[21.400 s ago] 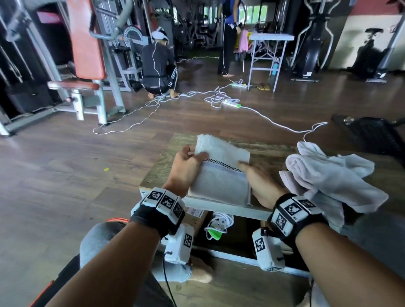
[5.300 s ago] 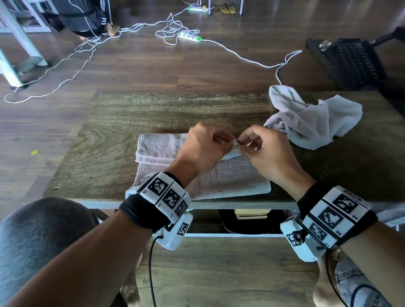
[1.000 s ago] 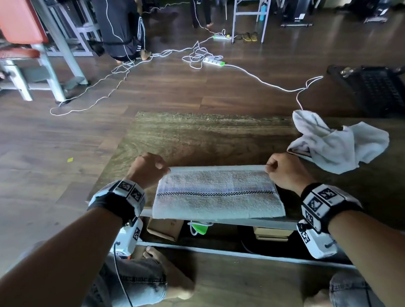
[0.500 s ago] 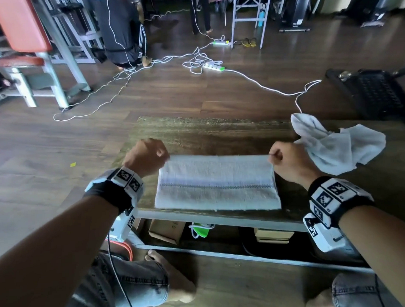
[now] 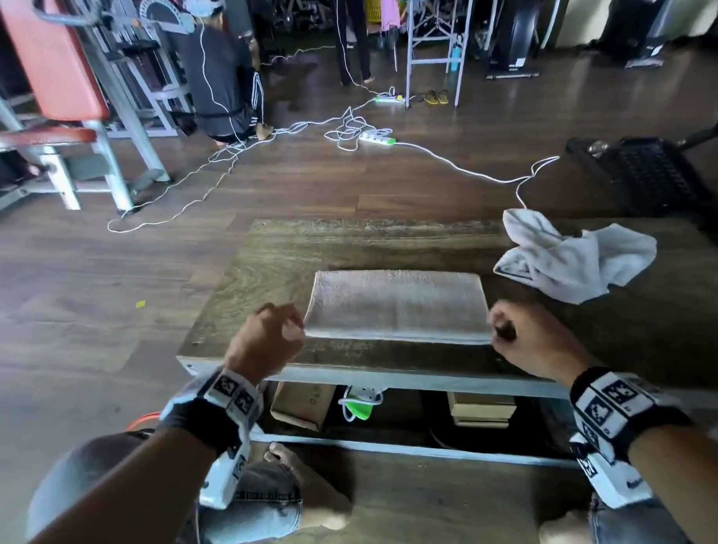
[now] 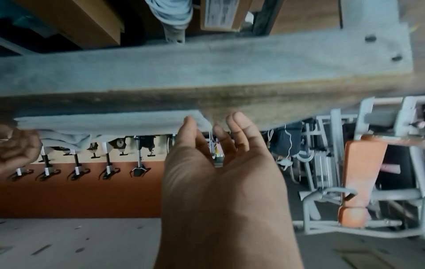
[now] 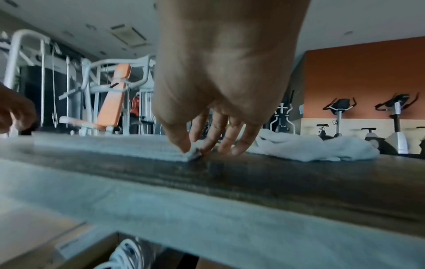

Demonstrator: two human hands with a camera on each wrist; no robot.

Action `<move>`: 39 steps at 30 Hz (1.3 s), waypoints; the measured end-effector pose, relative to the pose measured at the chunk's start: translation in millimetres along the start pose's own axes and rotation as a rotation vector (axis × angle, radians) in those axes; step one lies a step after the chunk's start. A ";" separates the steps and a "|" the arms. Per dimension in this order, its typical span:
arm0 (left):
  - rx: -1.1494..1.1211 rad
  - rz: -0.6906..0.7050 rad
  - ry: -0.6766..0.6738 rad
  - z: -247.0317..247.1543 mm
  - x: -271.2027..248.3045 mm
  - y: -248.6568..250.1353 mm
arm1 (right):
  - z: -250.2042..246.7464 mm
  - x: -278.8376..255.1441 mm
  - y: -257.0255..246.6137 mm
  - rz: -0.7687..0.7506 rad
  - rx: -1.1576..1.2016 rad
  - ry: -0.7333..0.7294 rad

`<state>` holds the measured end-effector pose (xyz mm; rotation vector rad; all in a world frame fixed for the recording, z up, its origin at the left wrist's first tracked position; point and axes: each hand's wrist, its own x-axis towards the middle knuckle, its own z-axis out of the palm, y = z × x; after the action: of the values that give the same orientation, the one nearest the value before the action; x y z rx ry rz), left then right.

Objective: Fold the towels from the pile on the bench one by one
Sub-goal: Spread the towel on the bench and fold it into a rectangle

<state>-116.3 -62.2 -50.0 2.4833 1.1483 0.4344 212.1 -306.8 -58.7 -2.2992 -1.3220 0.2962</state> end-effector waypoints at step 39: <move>0.077 0.276 0.025 69.9 17.0 80.1 | 63.4 21.1 -93.4 -0.307 -0.227 0.005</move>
<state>-23.3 -111.1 -73.6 2.7225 0.8462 0.5060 126.5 -230.7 -66.3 -2.2246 -1.7557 0.0387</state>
